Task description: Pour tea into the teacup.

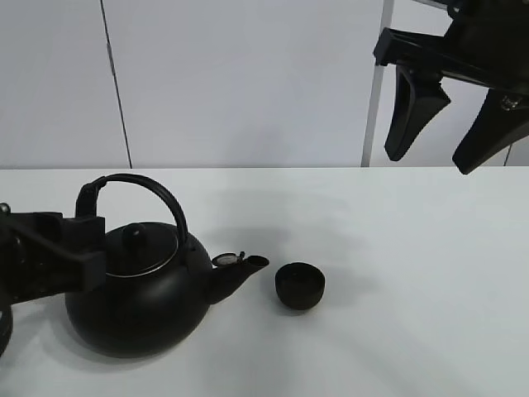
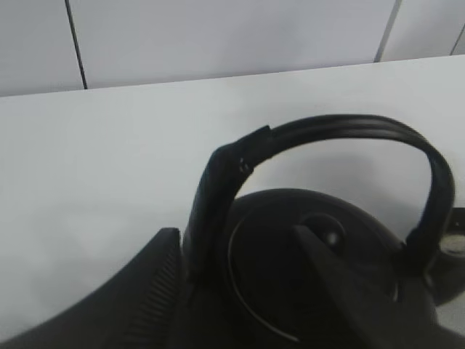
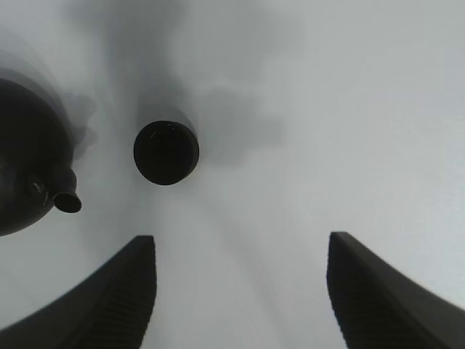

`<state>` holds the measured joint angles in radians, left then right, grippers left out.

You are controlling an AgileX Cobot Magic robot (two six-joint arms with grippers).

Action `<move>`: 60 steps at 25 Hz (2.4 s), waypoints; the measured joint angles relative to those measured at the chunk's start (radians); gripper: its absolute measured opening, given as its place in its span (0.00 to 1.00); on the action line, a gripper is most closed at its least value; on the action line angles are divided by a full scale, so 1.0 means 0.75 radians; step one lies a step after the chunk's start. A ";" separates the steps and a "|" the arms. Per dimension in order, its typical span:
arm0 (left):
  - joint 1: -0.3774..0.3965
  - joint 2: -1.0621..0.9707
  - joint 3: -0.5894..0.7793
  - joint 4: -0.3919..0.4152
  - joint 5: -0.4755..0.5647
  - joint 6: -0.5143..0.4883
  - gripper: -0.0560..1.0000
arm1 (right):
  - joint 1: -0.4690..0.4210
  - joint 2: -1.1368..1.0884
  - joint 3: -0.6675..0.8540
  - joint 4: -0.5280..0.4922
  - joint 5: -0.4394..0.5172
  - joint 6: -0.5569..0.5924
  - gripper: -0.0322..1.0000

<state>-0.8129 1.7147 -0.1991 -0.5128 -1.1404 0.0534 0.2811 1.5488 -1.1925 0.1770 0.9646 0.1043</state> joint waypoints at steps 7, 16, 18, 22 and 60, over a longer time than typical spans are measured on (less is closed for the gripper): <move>0.000 -0.187 0.091 0.055 0.000 -0.190 0.42 | 0.000 0.000 0.000 0.000 0.000 0.000 0.48; 0.000 -0.575 0.000 0.051 0.408 -0.167 0.55 | 0.000 0.000 0.000 0.000 0.000 0.000 0.48; 0.000 -0.627 -0.089 0.031 0.585 -0.088 0.55 | 0.000 0.000 0.000 0.000 0.000 0.000 0.48; 0.019 -0.658 -0.317 -0.031 0.938 0.117 0.55 | 0.000 0.000 0.000 0.000 0.000 0.000 0.48; 0.506 -0.179 -1.325 -0.033 2.577 0.016 0.55 | 0.000 0.000 0.000 0.018 -0.007 0.000 0.48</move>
<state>-0.4334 1.5807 -1.1926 -0.5378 0.7926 0.0655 0.2811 1.5488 -1.1925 0.1902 0.9591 0.1043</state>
